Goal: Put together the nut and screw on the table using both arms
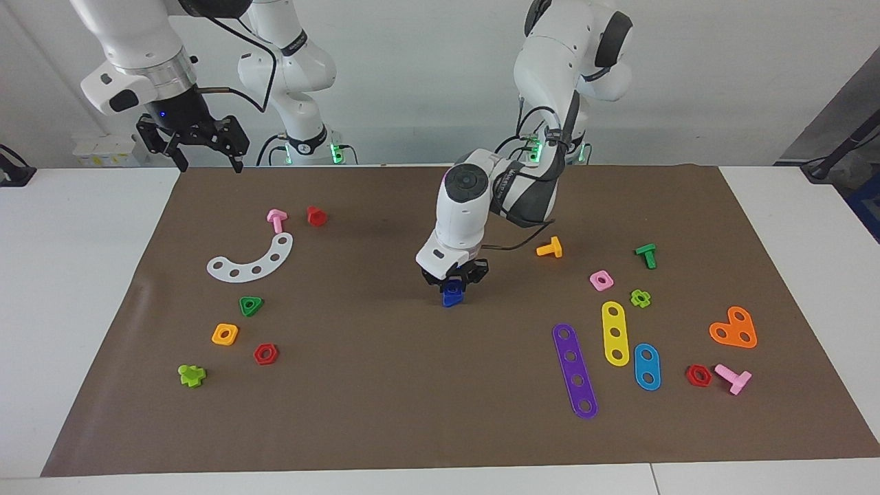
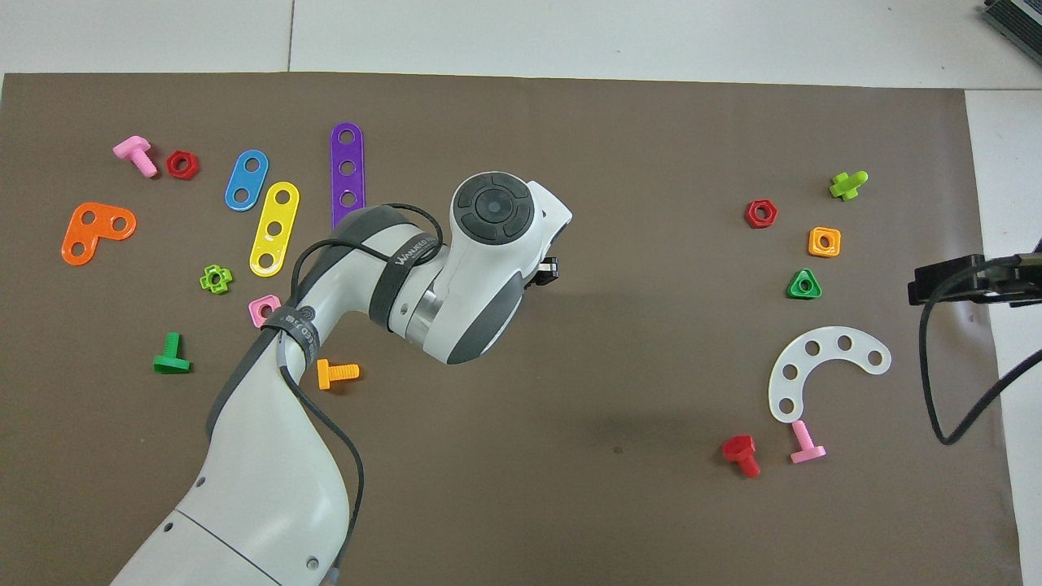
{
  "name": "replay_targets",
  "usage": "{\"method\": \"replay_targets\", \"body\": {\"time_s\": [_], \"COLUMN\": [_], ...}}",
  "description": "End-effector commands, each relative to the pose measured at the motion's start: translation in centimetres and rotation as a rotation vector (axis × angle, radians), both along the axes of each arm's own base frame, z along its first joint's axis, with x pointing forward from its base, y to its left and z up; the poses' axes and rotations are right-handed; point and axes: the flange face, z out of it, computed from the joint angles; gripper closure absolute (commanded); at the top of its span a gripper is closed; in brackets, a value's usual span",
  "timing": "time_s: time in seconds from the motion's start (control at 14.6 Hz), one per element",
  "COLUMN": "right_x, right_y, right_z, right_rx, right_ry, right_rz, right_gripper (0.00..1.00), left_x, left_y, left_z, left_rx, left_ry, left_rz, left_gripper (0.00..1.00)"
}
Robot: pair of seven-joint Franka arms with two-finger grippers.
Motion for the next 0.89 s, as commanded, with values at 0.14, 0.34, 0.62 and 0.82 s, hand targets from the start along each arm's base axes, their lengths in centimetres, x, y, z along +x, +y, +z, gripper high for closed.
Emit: {"method": "replay_targets", "body": {"time_s": [0.14,0.34,0.62,0.82], "right_x": [-0.4,-0.4,-0.4,-0.4], "right_y": [-0.1,-0.1,-0.1,-0.1], "right_z": [0.5,0.5,0.4,0.4], "right_rx": [-0.008,-0.008,-0.008,-0.008], "right_ry": [0.002,0.002,0.004,0.004], "right_rz": [0.022,0.022,0.022,0.022], "right_gripper": [0.0,0.0,0.0,0.0], "left_x": [0.0,0.1,-0.4,-1.2], "left_y": [0.2,0.4,0.9,1.0], "left_z": [0.2,-0.2,-1.7,-2.7], "left_rx": [0.017,0.023,0.035,0.029], "left_ry": [-0.001,0.0,0.012,0.003], "left_rz": [0.011,0.014,0.014,0.012], "left_gripper": [0.9,0.9,0.9,0.9]}}
